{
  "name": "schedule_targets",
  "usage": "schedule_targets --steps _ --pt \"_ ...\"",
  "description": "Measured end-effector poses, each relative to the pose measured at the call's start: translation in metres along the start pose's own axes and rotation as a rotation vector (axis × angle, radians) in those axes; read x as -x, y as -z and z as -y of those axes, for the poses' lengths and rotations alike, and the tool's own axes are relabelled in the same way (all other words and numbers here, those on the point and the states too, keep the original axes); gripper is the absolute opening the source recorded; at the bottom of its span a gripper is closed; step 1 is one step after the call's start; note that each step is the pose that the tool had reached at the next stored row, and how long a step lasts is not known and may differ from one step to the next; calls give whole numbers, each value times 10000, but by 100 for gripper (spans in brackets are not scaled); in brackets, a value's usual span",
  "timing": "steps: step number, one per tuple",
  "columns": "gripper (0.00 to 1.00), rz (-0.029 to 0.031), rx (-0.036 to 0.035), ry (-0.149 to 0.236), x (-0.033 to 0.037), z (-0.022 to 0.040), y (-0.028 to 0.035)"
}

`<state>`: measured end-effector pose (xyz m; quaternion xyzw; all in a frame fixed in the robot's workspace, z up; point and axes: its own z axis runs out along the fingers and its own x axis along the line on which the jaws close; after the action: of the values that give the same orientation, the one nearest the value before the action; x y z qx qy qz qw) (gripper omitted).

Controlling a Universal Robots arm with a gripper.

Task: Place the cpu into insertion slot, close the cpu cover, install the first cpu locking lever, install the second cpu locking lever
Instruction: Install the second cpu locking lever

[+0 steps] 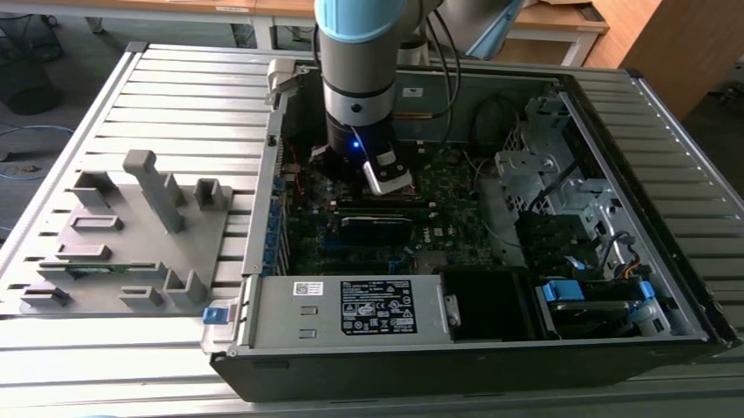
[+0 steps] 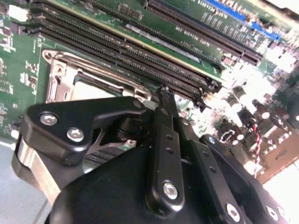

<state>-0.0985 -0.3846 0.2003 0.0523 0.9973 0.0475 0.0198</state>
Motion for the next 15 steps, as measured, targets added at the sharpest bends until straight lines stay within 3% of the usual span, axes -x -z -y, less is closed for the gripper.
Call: schedule_targets --steps 8,12,15 --pt "11 1 2 0 4 -13 125" --pt "11 0 2 2 9 -14 132" --pt "11 0 1 0 69 -24 128"
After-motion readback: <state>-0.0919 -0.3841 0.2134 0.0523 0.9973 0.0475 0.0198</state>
